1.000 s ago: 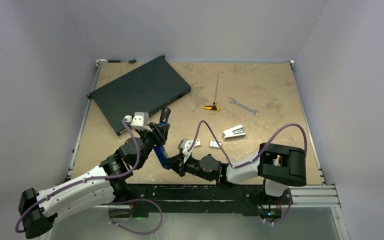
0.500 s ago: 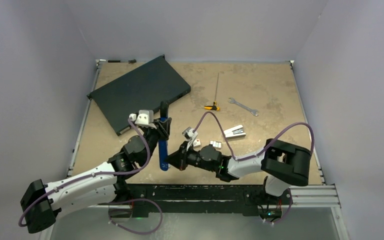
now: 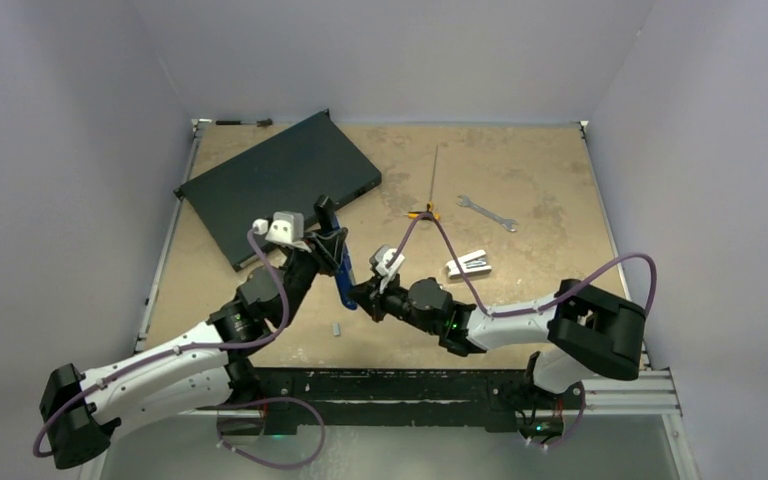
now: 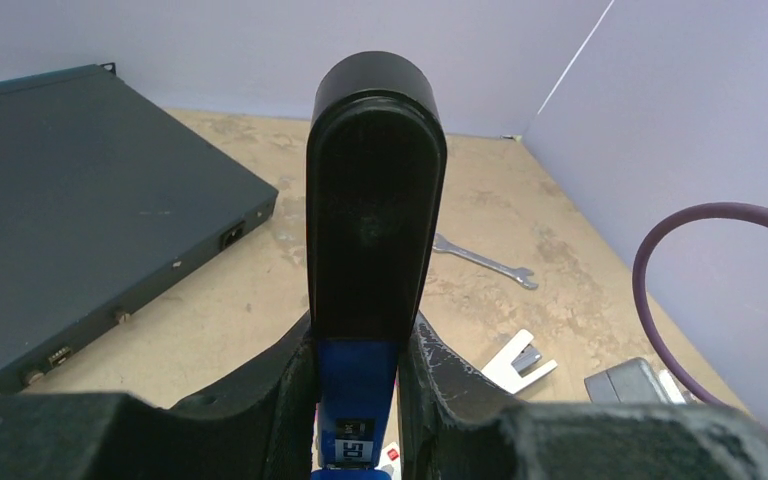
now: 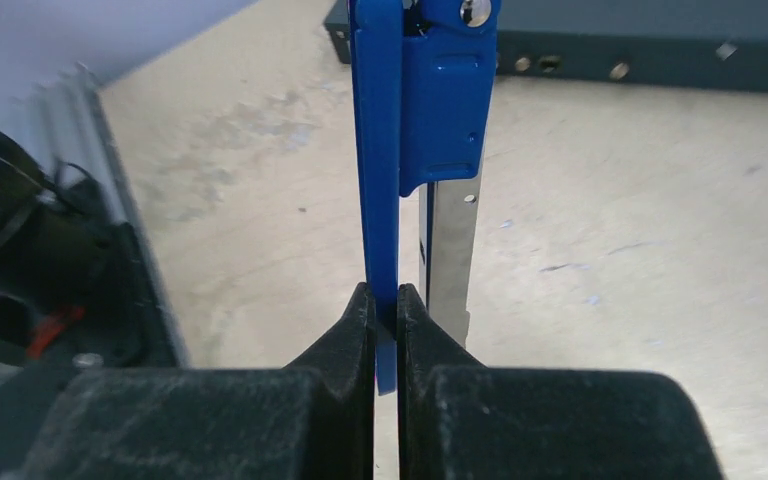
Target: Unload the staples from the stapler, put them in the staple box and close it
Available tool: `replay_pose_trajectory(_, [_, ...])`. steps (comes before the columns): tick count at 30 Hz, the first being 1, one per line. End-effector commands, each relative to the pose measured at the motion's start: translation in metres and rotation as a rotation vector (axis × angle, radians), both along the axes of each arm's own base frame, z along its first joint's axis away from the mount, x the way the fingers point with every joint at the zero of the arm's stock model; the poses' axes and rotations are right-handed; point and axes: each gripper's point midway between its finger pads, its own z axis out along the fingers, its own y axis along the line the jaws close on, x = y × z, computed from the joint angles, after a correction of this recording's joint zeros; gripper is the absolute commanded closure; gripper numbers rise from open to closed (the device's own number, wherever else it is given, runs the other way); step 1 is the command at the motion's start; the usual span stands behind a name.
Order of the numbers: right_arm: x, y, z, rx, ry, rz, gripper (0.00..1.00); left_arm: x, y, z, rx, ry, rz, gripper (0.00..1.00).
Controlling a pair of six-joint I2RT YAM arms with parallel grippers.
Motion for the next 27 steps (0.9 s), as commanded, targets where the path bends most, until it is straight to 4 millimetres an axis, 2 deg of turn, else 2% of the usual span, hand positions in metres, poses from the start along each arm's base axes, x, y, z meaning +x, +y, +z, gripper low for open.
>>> replay_pose_trajectory(1, [0.041,-0.011,0.081,0.025,-0.433,-0.108,1.0,-0.023,-0.028,0.008,-0.09,0.063,-0.171,1.0])
replay_pose_trajectory(4, [0.048,-0.016,0.084,-0.037,-0.518,-0.134,1.0,-0.026,-0.025,0.005,-0.099,0.071,-0.172,1.0])
replay_pose_trajectory(8, [0.054,-0.015,0.087,-0.068,-0.51,-0.15,1.0,-0.027,-0.013,0.008,-0.145,0.025,-0.147,1.0])
replay_pose_trajectory(11, [0.055,-0.021,0.092,-0.013,-0.436,-0.196,1.0,-0.029,-0.004,0.014,-0.205,-0.031,-0.131,1.0])
replay_pose_trajectory(14, [0.054,-0.023,0.1,0.095,-0.289,-0.248,1.0,-0.033,0.003,0.023,-0.267,-0.108,-0.134,1.0])
replay_pose_trajectory(18, [0.04,-0.011,0.113,0.254,-0.102,-0.197,1.0,-0.039,0.003,0.031,-0.288,-0.186,-0.168,1.0])
replay_pose_trajectory(22, [0.024,-0.002,0.122,0.322,-0.013,-0.116,1.0,-0.046,0.0,0.039,-0.289,-0.244,-0.208,1.0])
replay_pose_trajectory(26, [0.012,-0.004,0.134,0.283,-0.084,-0.043,1.0,-0.051,-0.001,0.044,-0.276,-0.271,-0.238,1.0])
replay_pose_trajectory(27, [0.007,-0.005,0.136,0.25,-0.122,-0.008,0.96,-0.053,-0.002,0.045,-0.268,-0.274,-0.247,1.0])
